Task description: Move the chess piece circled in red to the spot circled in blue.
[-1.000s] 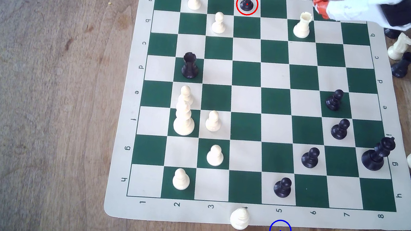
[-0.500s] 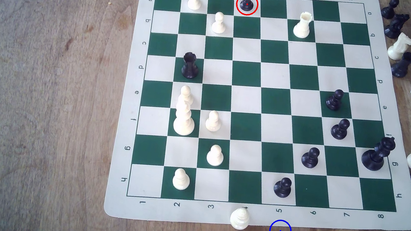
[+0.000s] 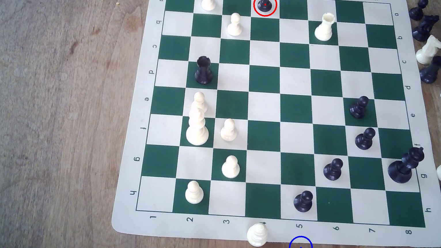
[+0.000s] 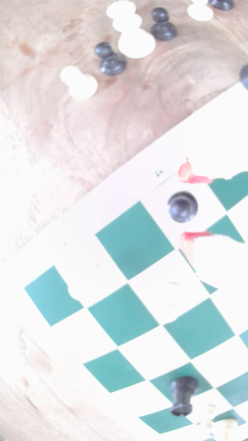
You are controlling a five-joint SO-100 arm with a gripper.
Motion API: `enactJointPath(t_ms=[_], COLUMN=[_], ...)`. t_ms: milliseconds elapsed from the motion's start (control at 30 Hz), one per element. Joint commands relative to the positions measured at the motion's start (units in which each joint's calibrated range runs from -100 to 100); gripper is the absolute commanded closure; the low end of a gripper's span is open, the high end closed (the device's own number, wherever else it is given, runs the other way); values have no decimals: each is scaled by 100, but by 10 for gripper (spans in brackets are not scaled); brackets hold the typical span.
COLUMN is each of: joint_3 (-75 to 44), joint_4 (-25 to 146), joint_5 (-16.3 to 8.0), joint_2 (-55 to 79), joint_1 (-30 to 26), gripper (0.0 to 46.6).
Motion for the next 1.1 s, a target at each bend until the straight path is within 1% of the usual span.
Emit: enactJointPath(t_ms=[0, 100, 167, 600, 1067], joint_3=[-486, -531, -531, -450, -359], joint_4=[-263, -361, -411, -861, -943], joint_5=[-73, -83, -83, -88, -88], joint_2=[119, 306, 374, 883, 1027], joint_1=[-12, -12, -4, 11, -12], gripper=[340, 308, 304, 312, 316])
